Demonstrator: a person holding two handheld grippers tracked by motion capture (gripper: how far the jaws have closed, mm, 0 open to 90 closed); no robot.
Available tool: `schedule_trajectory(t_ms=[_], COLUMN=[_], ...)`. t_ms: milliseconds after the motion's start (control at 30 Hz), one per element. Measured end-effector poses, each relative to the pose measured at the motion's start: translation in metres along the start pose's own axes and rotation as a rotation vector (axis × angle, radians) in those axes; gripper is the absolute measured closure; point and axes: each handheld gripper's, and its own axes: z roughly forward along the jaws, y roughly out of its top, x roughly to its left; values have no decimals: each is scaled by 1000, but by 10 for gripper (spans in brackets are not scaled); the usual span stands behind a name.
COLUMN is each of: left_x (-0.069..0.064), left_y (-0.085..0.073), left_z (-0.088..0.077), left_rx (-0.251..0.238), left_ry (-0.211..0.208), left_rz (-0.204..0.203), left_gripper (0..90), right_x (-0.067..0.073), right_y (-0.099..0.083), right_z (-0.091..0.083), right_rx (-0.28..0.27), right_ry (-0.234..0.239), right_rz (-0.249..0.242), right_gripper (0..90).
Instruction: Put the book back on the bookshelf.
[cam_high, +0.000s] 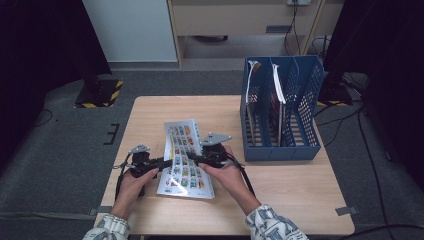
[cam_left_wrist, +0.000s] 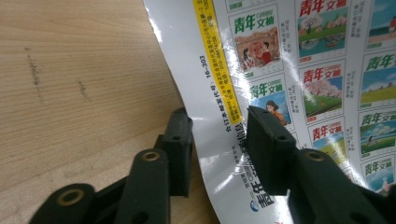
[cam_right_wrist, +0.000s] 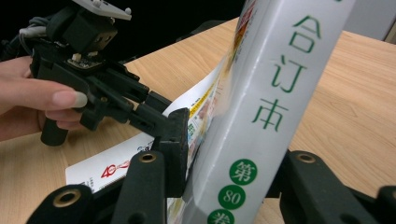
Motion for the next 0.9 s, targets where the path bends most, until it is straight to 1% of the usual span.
schedule_trajectory(t_ms=[67, 200, 267, 333, 367, 467, 500, 567, 600, 700, 767, 800, 867, 900], left_x=[-1, -4, -4, -5, -5, -7, -8, -10, -12, -19, -24, -26, -29, -29], left_y=[0, 1, 2, 2, 2, 5, 6, 10, 12, 18, 22, 23, 24, 23], left_z=[0, 0, 1, 0, 0, -4, -5, -8, -10, -16, -18, -18, -17, -17], left_rx=[1, 10, 12, 10, 8, -5, -13, -31, -46, -85, -111, -119, -115, -115], left_ry=[3, 13, 14, 16, 17, 26, 30, 38, 44, 76, 93, 100, 114, 115], left_rz=[2, 12, 11, 9, 9, 24, 24, 38, 44, 87, 108, 115, 136, 136], left_gripper=[638, 662, 672, 678, 679, 688, 694, 704, 711, 738, 754, 759, 765, 766], right_x=[1, 1, 1, -1, -2, -7, -9, -10, -11, -12, -13, -14, -15, -16], right_y=[0, 0, -1, -1, -2, -5, -5, -4, -3, 2, 6, 7, 8, 7], right_z=[0, 0, 0, 0, 0, 0, -1, -2, -3, -8, -11, -13, -15, -16], right_rx=[4, 10, 21, 32, 35, 29, 26, 13, -2, -39, -58, -66, -71, -69], right_ry=[-4, -1, 2, -19, -37, -56, -64, -70, -75, -91, -98, -97, -92, -88], right_rz=[-6, 3, 12, 14, 12, 34, 28, 26, 22, 3, -8, -8, -9, -7], right_gripper=[626, 587, 572, 618, 629, 635, 636, 641, 644, 649, 651, 652, 652, 651])
